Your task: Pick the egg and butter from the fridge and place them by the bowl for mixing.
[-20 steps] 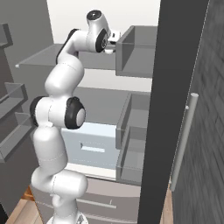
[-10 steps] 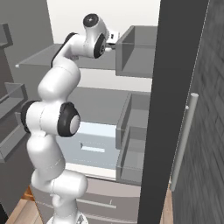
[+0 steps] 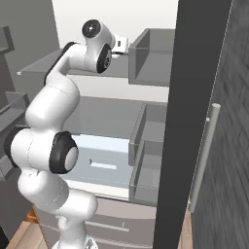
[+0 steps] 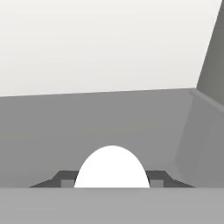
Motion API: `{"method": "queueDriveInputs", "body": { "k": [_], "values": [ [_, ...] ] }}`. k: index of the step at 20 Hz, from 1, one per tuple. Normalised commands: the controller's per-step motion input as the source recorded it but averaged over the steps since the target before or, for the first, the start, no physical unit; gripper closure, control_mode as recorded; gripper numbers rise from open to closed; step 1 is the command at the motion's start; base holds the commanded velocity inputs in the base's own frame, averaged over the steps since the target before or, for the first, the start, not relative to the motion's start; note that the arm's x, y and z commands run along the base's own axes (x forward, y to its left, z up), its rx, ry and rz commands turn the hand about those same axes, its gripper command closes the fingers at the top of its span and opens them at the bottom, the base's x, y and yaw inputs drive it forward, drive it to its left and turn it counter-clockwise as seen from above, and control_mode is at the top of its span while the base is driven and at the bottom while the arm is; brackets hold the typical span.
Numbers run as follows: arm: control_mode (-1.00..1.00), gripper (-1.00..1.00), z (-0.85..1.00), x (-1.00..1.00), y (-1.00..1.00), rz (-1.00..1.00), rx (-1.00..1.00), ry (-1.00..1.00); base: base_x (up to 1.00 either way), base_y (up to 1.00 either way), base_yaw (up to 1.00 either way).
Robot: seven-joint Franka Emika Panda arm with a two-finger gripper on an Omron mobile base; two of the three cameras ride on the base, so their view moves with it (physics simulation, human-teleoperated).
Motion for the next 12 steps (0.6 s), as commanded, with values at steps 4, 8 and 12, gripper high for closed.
{"method": "queueDriveInputs", "body": {
  "k": [4,8,12],
  "values": [
    [-1.00,1.00,0.33,-0.90,0.04,-0.04,0.03,0.00,0.00,0.00,0.00],
    [-1.00,1.00,0.00,-0.40,-0.01,-0.05,0.00,0.01,0.00,0.00,0.00],
    [-1.00,1.00,0.00,-0.10,0.01,0.00,0.00,0.00,0.00,0.00,0.00]
  ]
}}
